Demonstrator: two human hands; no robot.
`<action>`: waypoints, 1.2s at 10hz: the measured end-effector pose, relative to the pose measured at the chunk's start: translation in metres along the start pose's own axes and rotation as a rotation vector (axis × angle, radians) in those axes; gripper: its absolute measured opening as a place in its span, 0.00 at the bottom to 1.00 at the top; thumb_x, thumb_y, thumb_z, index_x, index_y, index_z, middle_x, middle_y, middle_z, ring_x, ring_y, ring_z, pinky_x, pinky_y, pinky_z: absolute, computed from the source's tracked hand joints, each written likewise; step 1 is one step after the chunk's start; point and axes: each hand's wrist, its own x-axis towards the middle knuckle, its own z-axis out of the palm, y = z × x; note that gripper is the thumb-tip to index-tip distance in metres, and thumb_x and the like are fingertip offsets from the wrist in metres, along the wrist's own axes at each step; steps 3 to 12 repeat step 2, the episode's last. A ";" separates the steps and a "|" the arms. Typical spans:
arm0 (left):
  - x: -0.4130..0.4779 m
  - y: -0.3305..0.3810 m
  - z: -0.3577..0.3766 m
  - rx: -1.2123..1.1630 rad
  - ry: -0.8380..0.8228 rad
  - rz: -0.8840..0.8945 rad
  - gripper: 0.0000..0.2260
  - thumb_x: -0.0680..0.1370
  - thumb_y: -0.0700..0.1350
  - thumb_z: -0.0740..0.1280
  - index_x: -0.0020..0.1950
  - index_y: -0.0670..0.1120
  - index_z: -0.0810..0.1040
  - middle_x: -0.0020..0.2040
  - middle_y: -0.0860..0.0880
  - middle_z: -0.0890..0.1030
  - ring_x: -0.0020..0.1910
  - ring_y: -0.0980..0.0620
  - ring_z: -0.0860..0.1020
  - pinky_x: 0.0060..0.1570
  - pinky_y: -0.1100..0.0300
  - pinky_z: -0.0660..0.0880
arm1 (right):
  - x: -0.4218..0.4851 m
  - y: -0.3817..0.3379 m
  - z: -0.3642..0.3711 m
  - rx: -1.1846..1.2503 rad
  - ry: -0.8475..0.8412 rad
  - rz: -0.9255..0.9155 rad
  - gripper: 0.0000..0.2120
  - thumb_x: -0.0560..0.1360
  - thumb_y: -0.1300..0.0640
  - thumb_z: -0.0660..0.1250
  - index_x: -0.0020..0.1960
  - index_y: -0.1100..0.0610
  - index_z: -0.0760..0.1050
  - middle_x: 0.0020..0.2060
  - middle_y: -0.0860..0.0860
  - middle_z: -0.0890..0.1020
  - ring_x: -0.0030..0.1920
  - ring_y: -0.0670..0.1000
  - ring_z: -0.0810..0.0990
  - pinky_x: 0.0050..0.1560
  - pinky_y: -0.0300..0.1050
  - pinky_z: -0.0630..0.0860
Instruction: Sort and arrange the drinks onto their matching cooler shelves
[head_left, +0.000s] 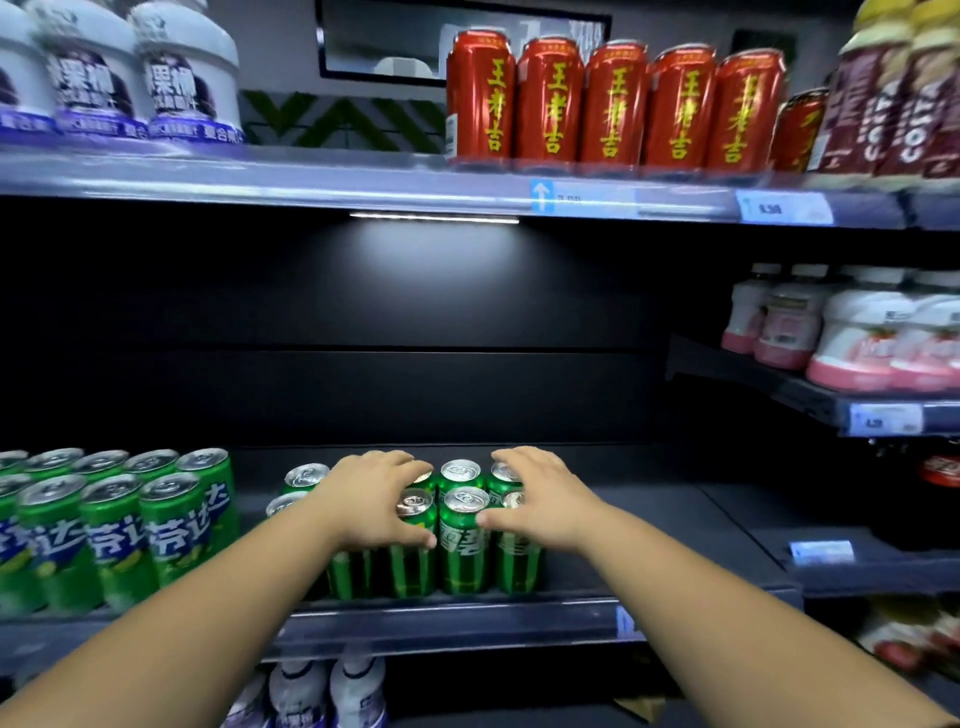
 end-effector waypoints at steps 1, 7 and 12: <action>-0.021 0.009 -0.012 -0.036 0.001 -0.047 0.40 0.68 0.71 0.65 0.77 0.59 0.60 0.74 0.55 0.68 0.70 0.50 0.70 0.65 0.52 0.70 | -0.018 0.005 -0.012 0.010 -0.011 -0.061 0.40 0.71 0.38 0.72 0.78 0.47 0.62 0.74 0.46 0.67 0.75 0.52 0.64 0.71 0.49 0.67; -0.041 0.022 -0.025 -0.061 0.010 -0.136 0.35 0.73 0.65 0.68 0.77 0.57 0.62 0.72 0.53 0.70 0.68 0.50 0.72 0.63 0.54 0.71 | -0.034 0.007 -0.026 -0.039 -0.020 -0.098 0.36 0.72 0.40 0.73 0.76 0.47 0.65 0.71 0.49 0.71 0.72 0.52 0.69 0.70 0.49 0.69; -0.041 0.022 -0.025 -0.061 0.010 -0.136 0.35 0.73 0.65 0.68 0.77 0.57 0.62 0.72 0.53 0.70 0.68 0.50 0.72 0.63 0.54 0.71 | -0.034 0.007 -0.026 -0.039 -0.020 -0.098 0.36 0.72 0.40 0.73 0.76 0.47 0.65 0.71 0.49 0.71 0.72 0.52 0.69 0.70 0.49 0.69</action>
